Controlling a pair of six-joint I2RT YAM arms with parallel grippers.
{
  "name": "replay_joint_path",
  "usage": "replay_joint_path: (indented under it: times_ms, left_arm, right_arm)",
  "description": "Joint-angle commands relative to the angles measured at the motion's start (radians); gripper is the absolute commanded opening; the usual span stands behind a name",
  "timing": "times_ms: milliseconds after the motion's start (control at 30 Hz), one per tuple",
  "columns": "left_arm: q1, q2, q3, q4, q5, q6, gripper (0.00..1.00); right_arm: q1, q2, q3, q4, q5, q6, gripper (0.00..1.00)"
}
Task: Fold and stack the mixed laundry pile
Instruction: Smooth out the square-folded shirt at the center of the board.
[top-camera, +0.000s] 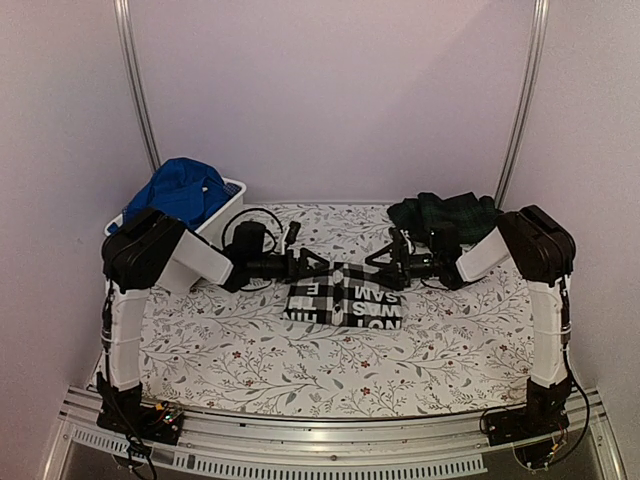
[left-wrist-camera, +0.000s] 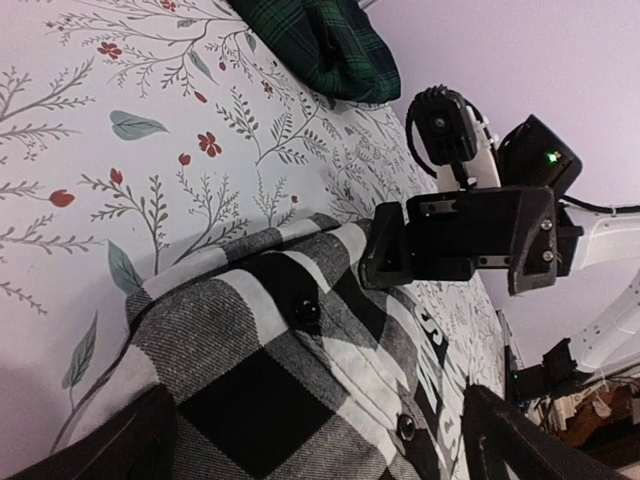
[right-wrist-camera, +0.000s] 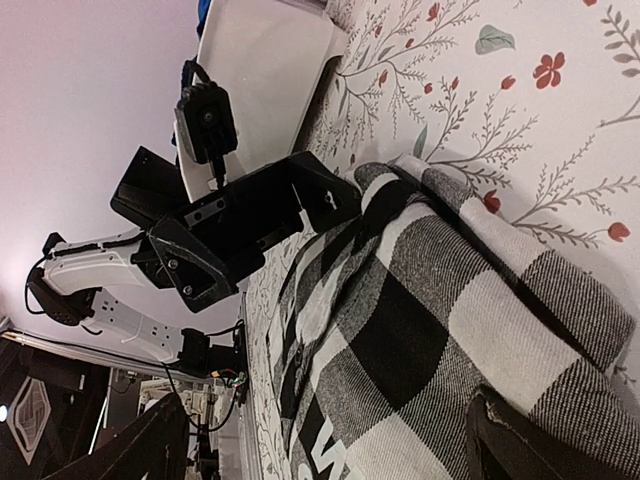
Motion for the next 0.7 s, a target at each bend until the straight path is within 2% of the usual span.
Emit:
replay_joint_path:
  times_ms: [0,67,167,300,367,467,567,667]
  left_arm:
    - [0.009,-0.135,-0.083,-0.09,-0.086,0.167,1.0]
    - [0.006,-0.242,-0.12,-0.142,-0.131,0.281,1.0]
    - [-0.011,-0.385,-0.178,-0.198,-0.208,0.448,1.0]
    - [-0.143,-0.478,-0.182,-0.305,-0.461,0.667,1.0]
    - [-0.217,-0.472,-0.161,-0.348,-0.547,0.792,1.0]
    - [-0.31,-0.441,-0.158,-0.326,-0.619,0.911,1.0]
    - [-0.378,-0.387,-0.126,-0.309,-0.63,0.976,0.99]
    - [-0.448,-0.319,-0.074,-0.308,-0.626,1.067,0.92]
  right_arm:
    - [-0.034,-0.013,-0.06,-0.075,0.053,-0.005,0.95]
    - [-0.037,-0.093,-0.081,-0.107,0.055,-0.025,0.95]
    - [-0.036,-0.237,-0.095,-0.239,0.079,-0.101,0.96]
    - [-0.038,-0.388,-0.147,-0.429,0.231,-0.222,0.99]
    - [-0.039,-0.472,-0.202,-0.472,0.295,-0.257,0.99]
    - [-0.046,-0.566,-0.29,-0.464,0.286,-0.292,0.99]
    - [-0.061,-0.602,-0.342,-0.466,0.245,-0.287,0.99]
    - [-0.081,-0.61,-0.396,-0.447,0.235,-0.269,0.99]
